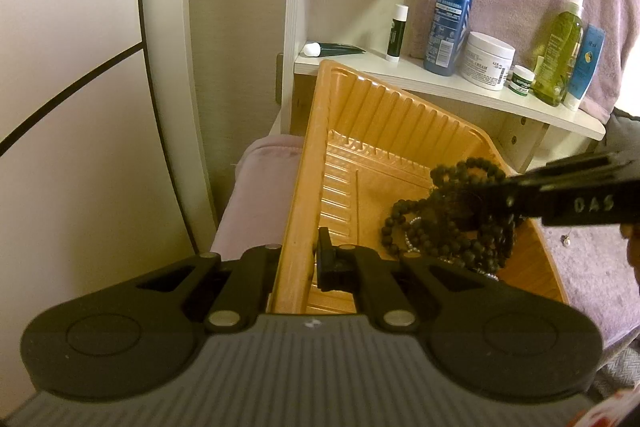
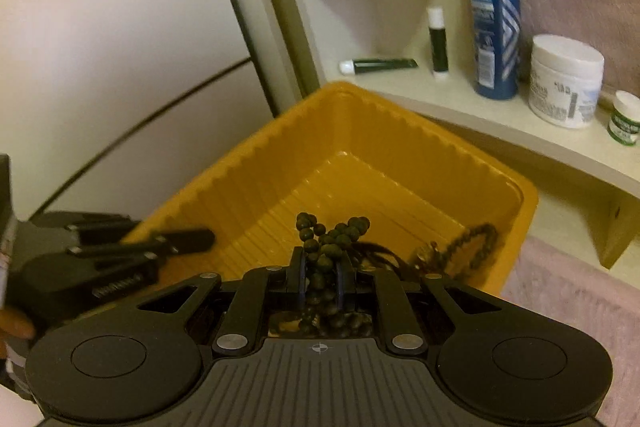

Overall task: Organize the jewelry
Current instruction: 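Lift the dark bead necklace and lower it into the orange tray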

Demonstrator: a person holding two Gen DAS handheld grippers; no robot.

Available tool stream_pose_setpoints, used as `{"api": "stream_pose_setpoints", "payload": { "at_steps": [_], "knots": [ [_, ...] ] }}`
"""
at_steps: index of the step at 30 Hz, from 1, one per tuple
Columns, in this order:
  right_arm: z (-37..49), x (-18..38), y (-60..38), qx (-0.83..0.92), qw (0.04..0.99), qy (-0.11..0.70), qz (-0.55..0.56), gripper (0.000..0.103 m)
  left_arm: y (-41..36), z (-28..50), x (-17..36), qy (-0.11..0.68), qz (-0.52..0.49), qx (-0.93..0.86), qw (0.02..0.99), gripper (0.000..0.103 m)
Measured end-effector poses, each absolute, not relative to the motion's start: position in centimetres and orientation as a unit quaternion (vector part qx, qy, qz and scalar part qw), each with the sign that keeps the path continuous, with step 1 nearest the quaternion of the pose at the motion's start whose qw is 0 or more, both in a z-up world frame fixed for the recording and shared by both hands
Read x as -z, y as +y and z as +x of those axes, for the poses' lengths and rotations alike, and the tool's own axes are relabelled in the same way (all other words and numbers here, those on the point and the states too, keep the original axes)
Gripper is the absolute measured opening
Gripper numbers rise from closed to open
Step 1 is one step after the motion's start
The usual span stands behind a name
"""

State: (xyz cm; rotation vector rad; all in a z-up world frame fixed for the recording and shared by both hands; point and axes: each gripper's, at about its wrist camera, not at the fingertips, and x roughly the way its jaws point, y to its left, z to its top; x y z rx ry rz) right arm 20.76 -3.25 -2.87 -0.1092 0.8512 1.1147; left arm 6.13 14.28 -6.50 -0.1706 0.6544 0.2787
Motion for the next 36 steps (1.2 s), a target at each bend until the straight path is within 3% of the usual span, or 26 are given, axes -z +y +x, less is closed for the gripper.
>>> {"api": "stream_pose_setpoints", "payload": {
  "at_steps": [5,6,7,9,23,36],
  "knots": [
    [20.3,3.7,-3.2,-0.509,0.761,0.396,-0.073,0.018,14.3,6.2,6.5,0.321,-0.082,-0.137,0.934,0.004],
    [20.1,3.7,-3.1,-0.508,0.761,0.395,-0.080,0.028,14.3,6.2,6.5,0.322,-0.082,-0.138,0.933,0.005],
    [19.9,3.7,-3.1,-0.506,0.764,0.390,-0.085,0.044,14.3,6.2,6.5,0.322,-0.082,-0.138,0.933,0.005],
    [19.7,3.5,-3.3,-0.504,0.770,0.381,-0.083,0.055,14.3,6.3,6.5,0.323,-0.082,-0.139,0.933,0.005],
    [20.3,2.0,-5.4,-0.491,0.786,0.371,-0.047,0.058,14.3,6.5,6.4,0.325,-0.082,-0.141,0.932,0.005],
    [19.8,1.0,-13.8,-0.430,0.818,0.377,0.052,0.059,14.4,6.6,6.5,0.327,-0.083,-0.142,0.931,0.005]
  ]
}}
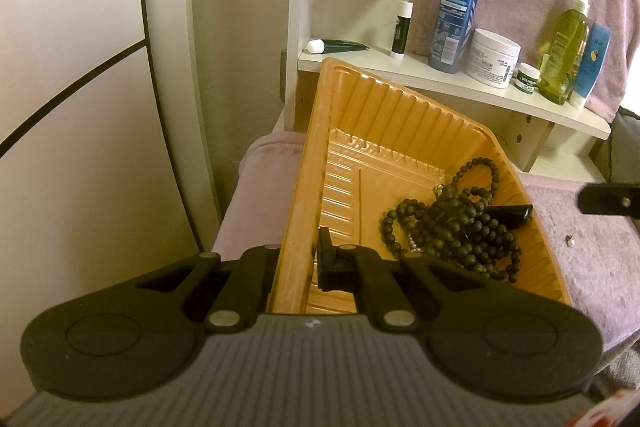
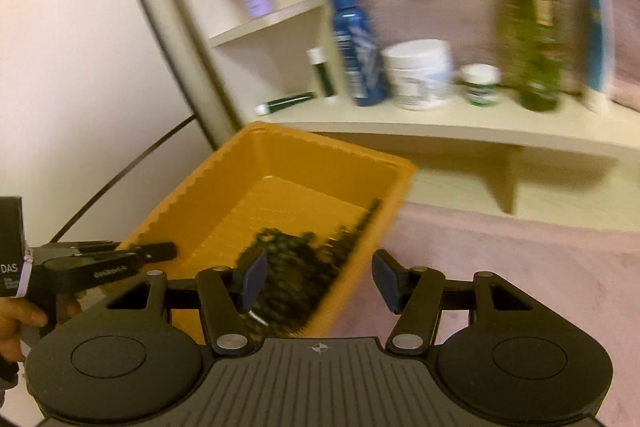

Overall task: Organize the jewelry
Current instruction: 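Pinch the small pearl earring on the towel with the right gripper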

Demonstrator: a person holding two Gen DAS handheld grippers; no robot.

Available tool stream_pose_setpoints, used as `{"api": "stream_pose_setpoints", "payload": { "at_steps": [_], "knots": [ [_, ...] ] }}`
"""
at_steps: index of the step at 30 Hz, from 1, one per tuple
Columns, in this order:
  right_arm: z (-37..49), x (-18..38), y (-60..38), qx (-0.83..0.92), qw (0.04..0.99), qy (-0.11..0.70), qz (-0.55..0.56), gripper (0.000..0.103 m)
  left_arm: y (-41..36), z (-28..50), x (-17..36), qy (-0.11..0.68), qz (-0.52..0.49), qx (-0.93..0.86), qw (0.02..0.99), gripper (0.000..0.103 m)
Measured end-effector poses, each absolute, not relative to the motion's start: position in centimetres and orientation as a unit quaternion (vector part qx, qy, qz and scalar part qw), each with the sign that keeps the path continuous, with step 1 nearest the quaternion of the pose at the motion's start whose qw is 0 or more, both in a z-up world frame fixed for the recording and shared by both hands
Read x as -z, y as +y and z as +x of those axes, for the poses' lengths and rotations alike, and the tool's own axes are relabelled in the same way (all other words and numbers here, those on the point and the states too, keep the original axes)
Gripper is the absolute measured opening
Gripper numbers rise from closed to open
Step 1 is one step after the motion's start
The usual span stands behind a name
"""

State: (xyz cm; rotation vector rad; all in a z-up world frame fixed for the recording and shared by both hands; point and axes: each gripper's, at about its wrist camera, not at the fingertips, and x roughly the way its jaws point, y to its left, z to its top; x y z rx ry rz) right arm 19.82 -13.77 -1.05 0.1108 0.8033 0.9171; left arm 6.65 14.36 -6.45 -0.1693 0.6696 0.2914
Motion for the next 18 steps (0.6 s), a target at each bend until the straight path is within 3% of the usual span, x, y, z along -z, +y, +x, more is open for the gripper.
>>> {"api": "stream_pose_setpoints", "payload": {
  "at_steps": [18],
  "knots": [
    [18.9,6.3,-20.9,-0.310,0.853,0.419,0.017,0.058,14.3,6.6,6.4,0.326,-0.083,-0.144,0.931,0.005]
  ]
}}
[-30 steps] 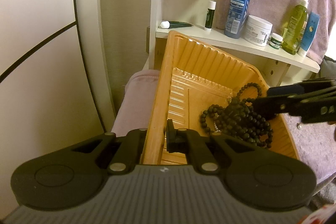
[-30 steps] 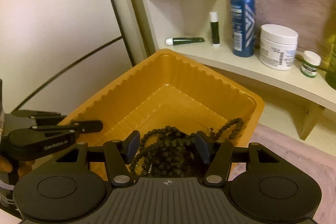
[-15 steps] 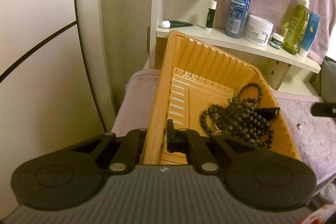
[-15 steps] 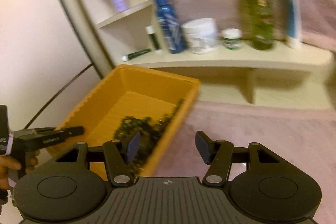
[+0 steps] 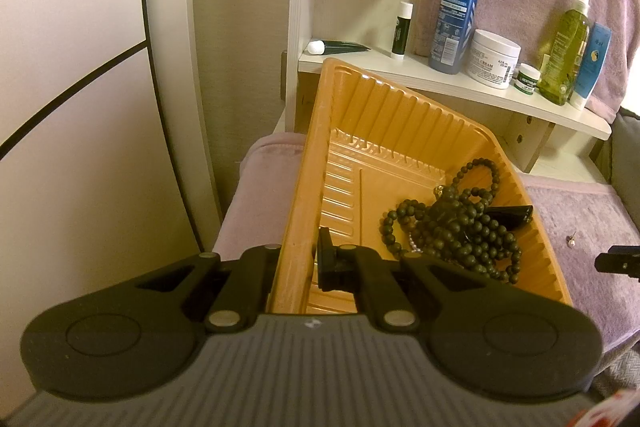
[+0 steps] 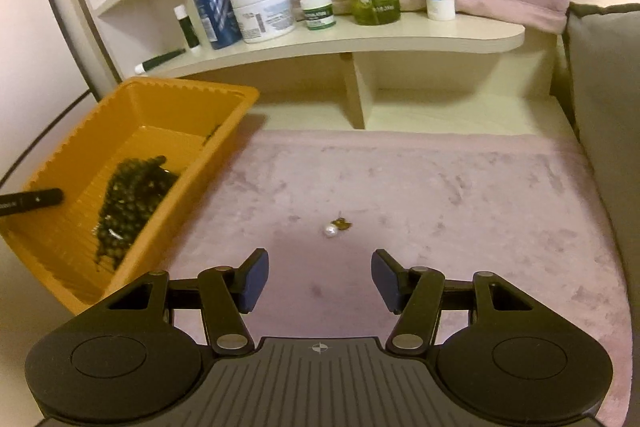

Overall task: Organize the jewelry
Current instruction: 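Pinch the small pearl earring on the towel with the right gripper, then carry the pearl earring into the orange tray and open the right gripper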

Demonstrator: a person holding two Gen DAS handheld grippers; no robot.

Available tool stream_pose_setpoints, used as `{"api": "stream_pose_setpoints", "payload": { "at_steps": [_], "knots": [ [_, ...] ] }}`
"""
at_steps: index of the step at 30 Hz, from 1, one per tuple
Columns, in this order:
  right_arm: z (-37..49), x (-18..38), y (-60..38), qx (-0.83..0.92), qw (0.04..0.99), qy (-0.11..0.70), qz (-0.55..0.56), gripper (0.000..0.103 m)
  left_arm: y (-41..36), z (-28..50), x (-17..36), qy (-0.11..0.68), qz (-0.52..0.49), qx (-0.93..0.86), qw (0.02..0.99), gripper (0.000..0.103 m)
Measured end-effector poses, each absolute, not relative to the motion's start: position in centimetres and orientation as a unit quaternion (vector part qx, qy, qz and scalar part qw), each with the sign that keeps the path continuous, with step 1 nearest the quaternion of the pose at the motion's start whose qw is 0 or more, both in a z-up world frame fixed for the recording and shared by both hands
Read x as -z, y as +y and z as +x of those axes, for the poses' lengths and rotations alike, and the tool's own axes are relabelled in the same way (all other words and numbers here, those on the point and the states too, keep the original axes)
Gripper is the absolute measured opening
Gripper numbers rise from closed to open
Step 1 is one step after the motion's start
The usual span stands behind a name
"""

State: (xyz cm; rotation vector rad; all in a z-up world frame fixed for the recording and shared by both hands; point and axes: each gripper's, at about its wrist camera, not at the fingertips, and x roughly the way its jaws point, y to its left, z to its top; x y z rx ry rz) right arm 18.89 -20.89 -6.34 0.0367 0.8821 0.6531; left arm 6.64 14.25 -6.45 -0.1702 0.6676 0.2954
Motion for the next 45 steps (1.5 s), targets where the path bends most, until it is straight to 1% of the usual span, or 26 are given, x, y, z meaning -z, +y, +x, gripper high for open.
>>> {"api": "stream_pose_setpoints", "payload": {
  "at_steps": [2,4,5,10,13,16,22,27,29,30,31,38,45],
  "knots": [
    [18.9,6.6,-20.9,-0.308,0.856,0.415,0.011,0.057,14.2,6.6,6.5,0.326,-0.083,-0.145,0.930,0.005],
    [19.1,6.8,-20.7,-0.310,0.857,0.412,0.005,0.048,14.3,6.6,6.4,0.326,-0.083,-0.144,0.930,0.005],
    [19.2,6.9,-20.5,-0.311,0.857,0.411,0.001,0.046,14.2,6.6,6.5,0.326,-0.084,-0.145,0.930,0.005],
    [19.8,7.4,-19.9,-0.308,0.859,0.408,0.001,0.027,14.3,6.6,6.5,0.327,-0.084,-0.144,0.930,0.005],
    [20.1,7.5,-19.5,-0.304,0.861,0.407,0.002,0.021,14.3,6.6,6.5,0.327,-0.084,-0.144,0.930,0.005],
    [20.5,7.7,-19.1,-0.296,0.863,0.410,0.002,0.019,14.3,6.6,6.5,0.327,-0.084,-0.144,0.930,0.005],
    [21.2,8.3,-18.3,-0.283,0.864,0.417,0.006,0.019,14.3,6.6,6.5,0.327,-0.084,-0.144,0.930,0.005],
    [21.3,8.7,-17.8,-0.271,0.872,0.407,-0.005,0.018,14.4,6.7,6.6,0.327,-0.084,-0.144,0.930,0.005],
    [21.3,8.8,-17.5,-0.268,0.876,0.401,-0.012,0.013,14.4,6.7,6.6,0.328,-0.084,-0.144,0.930,0.005],
    [21.3,8.9,-17.4,-0.267,0.877,0.398,-0.019,0.009,14.4,6.7,6.6,0.328,-0.084,-0.144,0.930,0.005],
    [21.3,8.9,-17.3,-0.269,0.878,0.395,-0.027,0.008,14.4,6.7,6.6,0.328,-0.084,-0.144,0.930,0.005],
    [20.9,8.9,-17.3,-0.281,0.879,0.381,-0.049,0.008,14.4,6.7,6.6,0.328,-0.084,-0.144,0.930,0.005],
    [20.4,8.0,-17.7,-0.292,0.881,0.370,-0.038,0.008,14.5,6.7,6.7,0.328,-0.085,-0.144,0.930,0.005]
  ]
}}
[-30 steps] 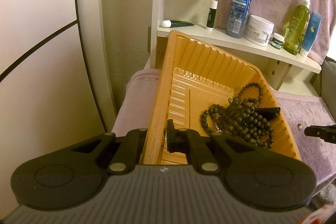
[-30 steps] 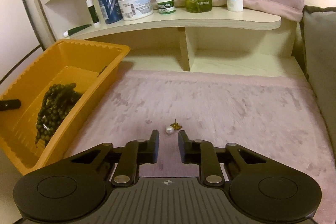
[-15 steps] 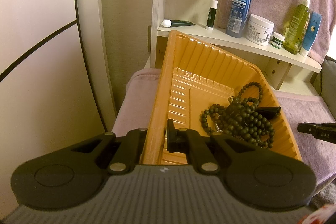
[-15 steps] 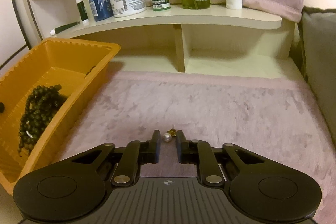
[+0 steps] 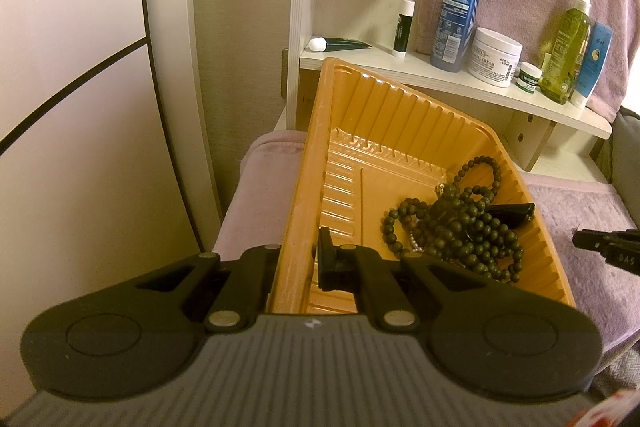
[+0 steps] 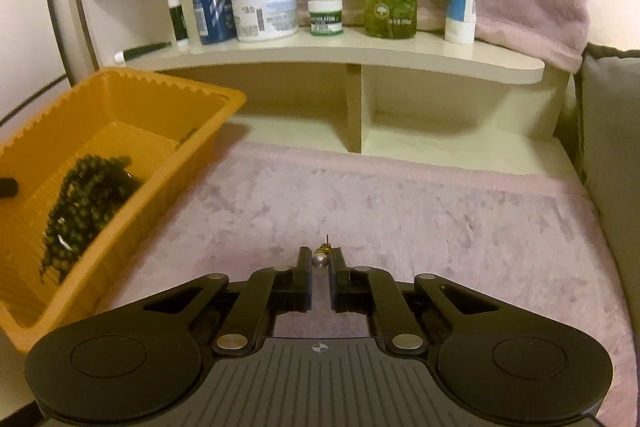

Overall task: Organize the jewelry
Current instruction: 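Carry the pearl earring into the orange tray and open the right gripper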

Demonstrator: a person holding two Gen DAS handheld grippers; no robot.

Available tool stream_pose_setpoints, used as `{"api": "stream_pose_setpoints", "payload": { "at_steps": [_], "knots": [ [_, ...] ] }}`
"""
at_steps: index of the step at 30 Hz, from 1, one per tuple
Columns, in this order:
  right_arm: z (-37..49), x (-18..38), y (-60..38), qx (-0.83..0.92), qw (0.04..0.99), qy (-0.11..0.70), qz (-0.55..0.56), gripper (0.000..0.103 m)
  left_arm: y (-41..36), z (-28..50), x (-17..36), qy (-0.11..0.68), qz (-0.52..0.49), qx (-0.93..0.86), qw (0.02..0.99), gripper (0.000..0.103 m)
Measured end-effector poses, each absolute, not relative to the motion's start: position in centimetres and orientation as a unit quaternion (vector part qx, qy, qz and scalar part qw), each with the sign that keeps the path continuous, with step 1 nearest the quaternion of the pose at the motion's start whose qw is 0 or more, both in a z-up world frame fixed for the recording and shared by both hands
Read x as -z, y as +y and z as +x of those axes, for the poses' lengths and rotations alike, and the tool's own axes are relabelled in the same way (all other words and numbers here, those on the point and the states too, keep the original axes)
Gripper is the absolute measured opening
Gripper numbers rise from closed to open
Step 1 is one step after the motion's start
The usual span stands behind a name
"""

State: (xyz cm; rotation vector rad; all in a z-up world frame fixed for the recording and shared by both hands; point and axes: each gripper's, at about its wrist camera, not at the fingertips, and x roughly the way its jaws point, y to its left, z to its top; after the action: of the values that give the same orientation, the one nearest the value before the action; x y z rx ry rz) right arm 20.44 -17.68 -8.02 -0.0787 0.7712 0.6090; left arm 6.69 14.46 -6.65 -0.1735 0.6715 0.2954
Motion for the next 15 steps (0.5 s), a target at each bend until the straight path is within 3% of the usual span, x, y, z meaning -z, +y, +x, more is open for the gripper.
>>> {"api": "stream_pose_setpoints", "payload": {
  "at_steps": [15],
  "knots": [
    [21.2,3.4,-16.1,-0.402,0.849,0.336,0.067,0.008,14.5,6.7,6.7,0.328,-0.085,-0.144,0.930,0.005]
  ]
}}
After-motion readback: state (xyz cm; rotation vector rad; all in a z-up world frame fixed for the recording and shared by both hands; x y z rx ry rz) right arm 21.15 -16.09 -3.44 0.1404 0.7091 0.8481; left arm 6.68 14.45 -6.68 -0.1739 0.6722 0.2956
